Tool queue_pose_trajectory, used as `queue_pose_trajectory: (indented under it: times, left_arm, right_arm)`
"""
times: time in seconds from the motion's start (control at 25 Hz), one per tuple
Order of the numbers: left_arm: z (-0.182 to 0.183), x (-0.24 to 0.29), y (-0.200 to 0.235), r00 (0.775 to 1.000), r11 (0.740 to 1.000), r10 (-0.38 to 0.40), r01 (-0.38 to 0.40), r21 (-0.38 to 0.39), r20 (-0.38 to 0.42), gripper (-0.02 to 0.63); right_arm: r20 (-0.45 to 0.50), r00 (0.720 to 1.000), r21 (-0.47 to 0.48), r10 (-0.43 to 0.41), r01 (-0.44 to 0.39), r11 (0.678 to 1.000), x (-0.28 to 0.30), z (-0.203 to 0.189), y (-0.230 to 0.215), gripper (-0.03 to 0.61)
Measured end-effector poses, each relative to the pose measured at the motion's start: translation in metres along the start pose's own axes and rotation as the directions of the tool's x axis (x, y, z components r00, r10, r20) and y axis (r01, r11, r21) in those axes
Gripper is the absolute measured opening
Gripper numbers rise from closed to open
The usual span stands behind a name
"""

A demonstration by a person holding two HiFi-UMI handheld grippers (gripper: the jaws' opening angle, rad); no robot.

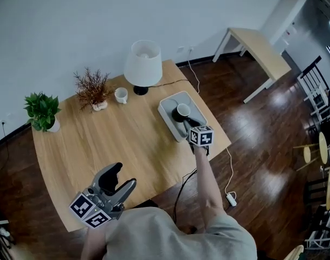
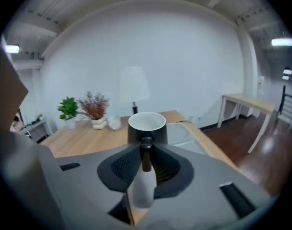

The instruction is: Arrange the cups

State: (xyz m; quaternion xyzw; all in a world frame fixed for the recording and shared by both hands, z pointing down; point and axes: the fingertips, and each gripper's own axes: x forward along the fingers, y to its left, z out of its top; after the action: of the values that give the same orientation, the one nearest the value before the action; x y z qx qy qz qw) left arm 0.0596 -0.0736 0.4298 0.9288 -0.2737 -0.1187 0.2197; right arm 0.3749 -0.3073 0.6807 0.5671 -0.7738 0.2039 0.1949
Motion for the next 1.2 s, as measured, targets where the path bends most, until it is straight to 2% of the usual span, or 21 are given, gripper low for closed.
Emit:
queue_pose_trajectory:
  times: [0.08,0.16,0.32,0.48,0.64,0.76,0.88,0.92,1.0,1.08,1.2]
  left_arm:
    - [-0.001,-0.002,0.002,1.000,1.000,0.020,-0.020,0.001,0.000,0.268]
    - [-0.002,-0.003,0.003,0.999,0.999,0.035,-0.035,0.006,-0.004,0.267]
    - [0.001,-0.009,0.006,0.998,0.998,0.066,-0.066,0.013,0.010,0.268]
    - [0.004,-0.011,0.011,0.996,0.996,0.084,-0.085,0.011,0.025,0.267]
    - [0.003,-0.009,0.011,0.997,0.997,0.079,-0.079,0.005,0.024,0.267]
    - [0.002,-0.006,0.011,0.997,0.997,0.072,-0.072,-0.001,0.024,0.267]
    - [0.002,-0.005,0.010,0.997,0.998,0.067,-0.066,-0.007,0.028,0.268]
    - [0.002,-0.005,0.010,0.997,0.998,0.066,-0.066,-0.010,0.029,0.268]
    - [0.003,-0.007,0.013,0.997,0.997,0.069,-0.069,-0.019,0.036,0.267]
    - [0.004,-0.009,0.018,0.996,0.996,0.079,-0.077,-0.035,0.046,0.267]
    - [0.004,-0.014,0.025,0.993,0.994,0.097,-0.094,-0.059,0.059,0.267]
  right_arm:
    - [-0.046,0.993,-0.007,-0.112,0.112,0.994,0.029,0.019,-0.058,0.084]
    - [-0.112,0.977,-0.005,-0.179,0.179,0.984,0.055,0.024,-0.096,0.084]
    - [-0.168,0.963,-0.057,-0.211,0.204,0.977,0.086,0.030,-0.115,0.084]
    - [-0.183,0.963,-0.078,-0.200,0.188,0.979,0.096,0.031,-0.107,0.084]
    - [-0.176,0.969,-0.040,-0.172,0.168,0.985,0.100,0.020,-0.105,0.083]
    - [-0.158,0.961,-0.071,-0.228,0.219,0.973,0.093,0.018,-0.107,0.100]
    - [-0.110,0.952,-0.001,-0.285,0.287,0.958,0.070,0.015,-0.109,0.137]
    - [-0.089,0.952,0.023,-0.294,0.297,0.955,0.060,0.013,-0.106,0.166]
    - [-0.043,0.957,0.028,-0.288,0.290,0.957,0.043,0.016,-0.089,0.175]
    - [0.009,0.969,-0.032,-0.247,0.247,0.969,0.037,0.026,-0.057,0.173]
    - [0.042,0.989,-0.192,-0.142,0.147,0.970,0.046,0.039,0.005,0.172]
